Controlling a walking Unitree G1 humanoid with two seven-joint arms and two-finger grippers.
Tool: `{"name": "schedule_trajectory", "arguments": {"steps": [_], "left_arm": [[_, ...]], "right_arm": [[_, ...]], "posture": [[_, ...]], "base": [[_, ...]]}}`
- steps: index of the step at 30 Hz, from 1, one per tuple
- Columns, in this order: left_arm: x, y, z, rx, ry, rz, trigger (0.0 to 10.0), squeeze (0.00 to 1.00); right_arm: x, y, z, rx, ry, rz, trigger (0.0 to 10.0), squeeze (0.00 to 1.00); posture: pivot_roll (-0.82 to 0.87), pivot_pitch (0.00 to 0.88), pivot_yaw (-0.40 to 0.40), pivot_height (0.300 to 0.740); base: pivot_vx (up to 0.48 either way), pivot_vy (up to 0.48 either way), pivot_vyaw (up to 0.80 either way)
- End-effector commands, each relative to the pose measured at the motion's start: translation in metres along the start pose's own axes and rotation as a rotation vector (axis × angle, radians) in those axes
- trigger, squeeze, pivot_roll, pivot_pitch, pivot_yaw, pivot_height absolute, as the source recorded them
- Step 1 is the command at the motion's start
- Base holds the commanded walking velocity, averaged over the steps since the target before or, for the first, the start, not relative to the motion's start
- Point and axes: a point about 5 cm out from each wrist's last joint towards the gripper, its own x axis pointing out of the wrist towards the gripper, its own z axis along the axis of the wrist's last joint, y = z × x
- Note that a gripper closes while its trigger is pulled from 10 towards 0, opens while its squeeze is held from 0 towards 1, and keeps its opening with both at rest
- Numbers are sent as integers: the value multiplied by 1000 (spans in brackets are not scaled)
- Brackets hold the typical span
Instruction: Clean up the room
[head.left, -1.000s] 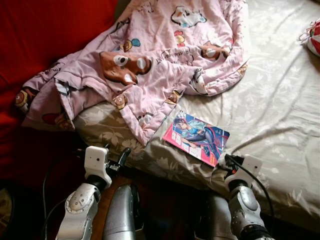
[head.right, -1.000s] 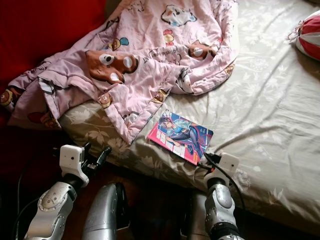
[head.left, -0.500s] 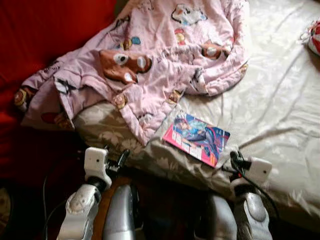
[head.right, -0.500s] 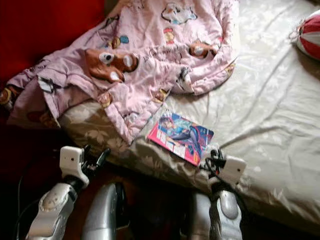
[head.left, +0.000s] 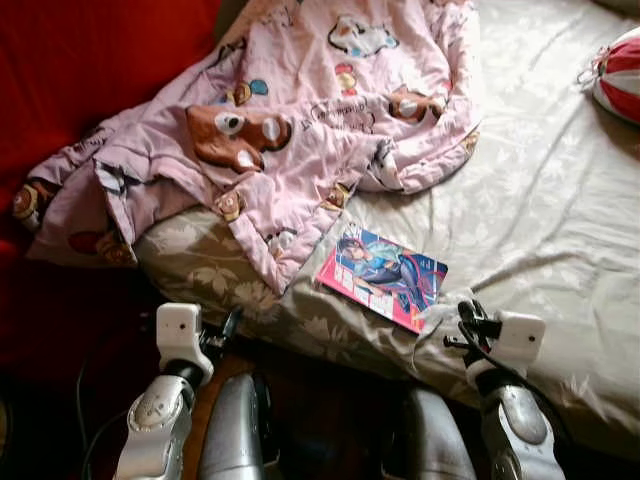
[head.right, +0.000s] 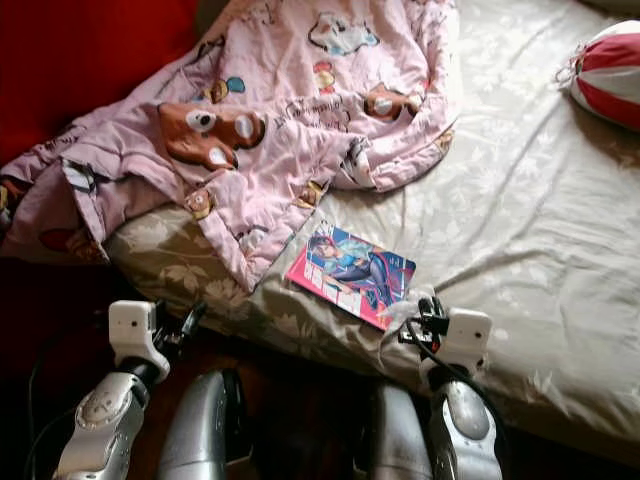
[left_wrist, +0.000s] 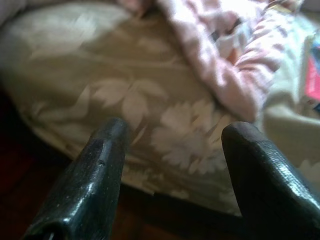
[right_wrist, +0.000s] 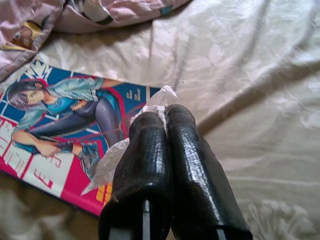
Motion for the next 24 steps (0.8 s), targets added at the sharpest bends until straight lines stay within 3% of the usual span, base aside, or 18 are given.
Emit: {"name": "schedule_trajectory", "arguments": {"steps": [1,7,24], "left_arm": [[-9,9,-15,-9,53,36,10000,0],[-14,18,-33,-12,123,67,10000,0],[-20,24,-69,-8,294,107,10000,0]], "right_arm": [[-1,2,-6,4,35,2,10000,0],[6,10,2,28,-6,26,10000,0],[7,-11,-20,-13,90,-93,10000,0]], "posture": [[79,216,-43,588],[85,214,-43,588],[74,203,-45,667]], "base": [[0,0,0],[0,0,0],[0,0,0]]}}
